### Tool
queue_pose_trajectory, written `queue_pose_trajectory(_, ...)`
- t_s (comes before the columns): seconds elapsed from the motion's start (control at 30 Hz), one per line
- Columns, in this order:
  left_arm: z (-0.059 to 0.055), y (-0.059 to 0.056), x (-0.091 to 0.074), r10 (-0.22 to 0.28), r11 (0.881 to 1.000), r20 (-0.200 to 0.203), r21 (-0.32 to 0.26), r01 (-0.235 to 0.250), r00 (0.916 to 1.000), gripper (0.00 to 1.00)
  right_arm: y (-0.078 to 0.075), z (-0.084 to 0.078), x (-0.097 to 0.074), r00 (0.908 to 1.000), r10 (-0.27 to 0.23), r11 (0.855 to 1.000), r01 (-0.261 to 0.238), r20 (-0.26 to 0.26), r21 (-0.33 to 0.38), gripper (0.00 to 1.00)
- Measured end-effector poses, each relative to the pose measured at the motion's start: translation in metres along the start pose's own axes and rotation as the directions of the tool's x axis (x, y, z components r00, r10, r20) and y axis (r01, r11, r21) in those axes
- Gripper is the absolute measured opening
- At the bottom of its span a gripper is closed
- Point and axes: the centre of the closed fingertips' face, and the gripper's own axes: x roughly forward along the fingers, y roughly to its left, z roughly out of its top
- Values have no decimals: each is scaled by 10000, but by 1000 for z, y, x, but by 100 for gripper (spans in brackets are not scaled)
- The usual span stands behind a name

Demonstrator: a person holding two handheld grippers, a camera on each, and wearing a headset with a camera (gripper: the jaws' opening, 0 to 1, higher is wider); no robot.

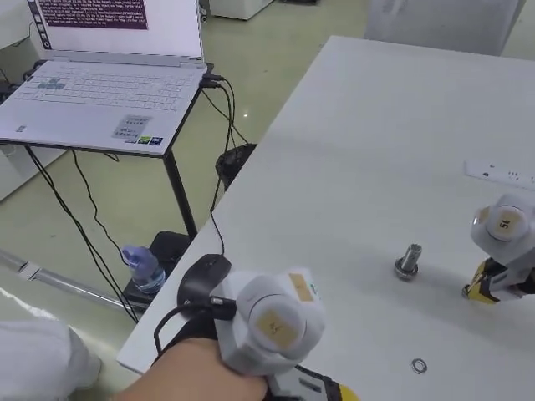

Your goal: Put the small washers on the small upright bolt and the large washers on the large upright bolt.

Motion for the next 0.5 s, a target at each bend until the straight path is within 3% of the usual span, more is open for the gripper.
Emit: queue_pose_trajectory(0.5, 1, -1, 0, -35, 10000, 15, -13, 35, 10000, 73, -1, 2, -1, 10000, 65, 9998, -65, 1, 167, 14)
